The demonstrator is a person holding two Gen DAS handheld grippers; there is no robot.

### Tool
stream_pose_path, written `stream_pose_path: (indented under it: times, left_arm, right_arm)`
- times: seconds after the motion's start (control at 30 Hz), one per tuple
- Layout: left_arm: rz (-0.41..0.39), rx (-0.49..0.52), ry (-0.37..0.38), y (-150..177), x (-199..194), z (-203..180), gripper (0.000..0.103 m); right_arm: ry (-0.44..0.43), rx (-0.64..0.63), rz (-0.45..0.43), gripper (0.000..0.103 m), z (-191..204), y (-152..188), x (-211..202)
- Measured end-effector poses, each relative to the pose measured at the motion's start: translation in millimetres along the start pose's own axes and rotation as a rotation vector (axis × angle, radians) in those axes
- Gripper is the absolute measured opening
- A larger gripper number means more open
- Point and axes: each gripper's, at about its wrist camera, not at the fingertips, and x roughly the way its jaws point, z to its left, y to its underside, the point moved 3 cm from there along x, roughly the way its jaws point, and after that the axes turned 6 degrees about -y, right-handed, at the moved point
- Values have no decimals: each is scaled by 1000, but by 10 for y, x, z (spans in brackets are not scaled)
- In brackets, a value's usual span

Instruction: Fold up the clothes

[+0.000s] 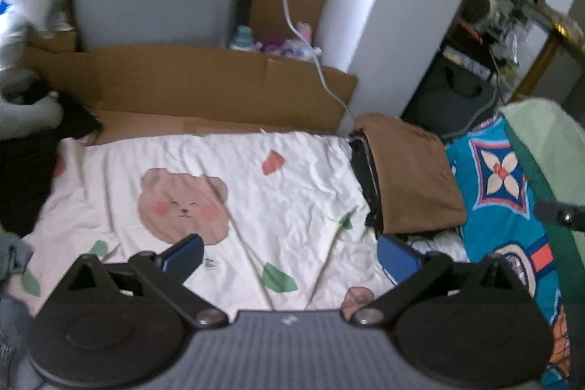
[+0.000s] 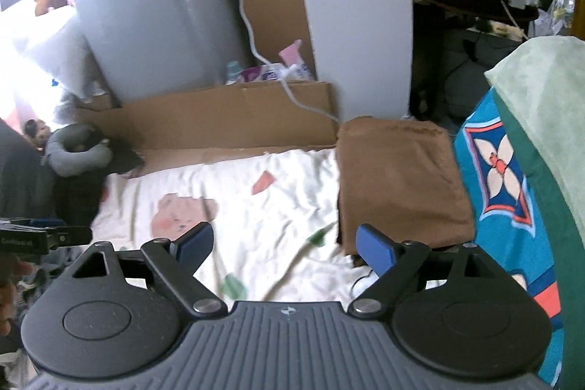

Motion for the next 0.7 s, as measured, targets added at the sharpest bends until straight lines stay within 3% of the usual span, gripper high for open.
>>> stream_pose_path:
  times: [0.17,0.33,0.47,0.7]
  left_arm:
    - [-31,-69,-11,206,-323,208,102]
    - [-75,-76,-90,423,-580,318,102]
    - [-73,-85,-93,591,-733,318,102]
    - [-93,-134,-150,838,-1051,298,102]
  right_arm:
    - [-22,54,21,92,54,53,-167]
    - [-23,55,-15,95,76,135,-390]
    - [-30,67,-23,95,96,253,-505]
    - [-90,31,45,95,384,489,-414]
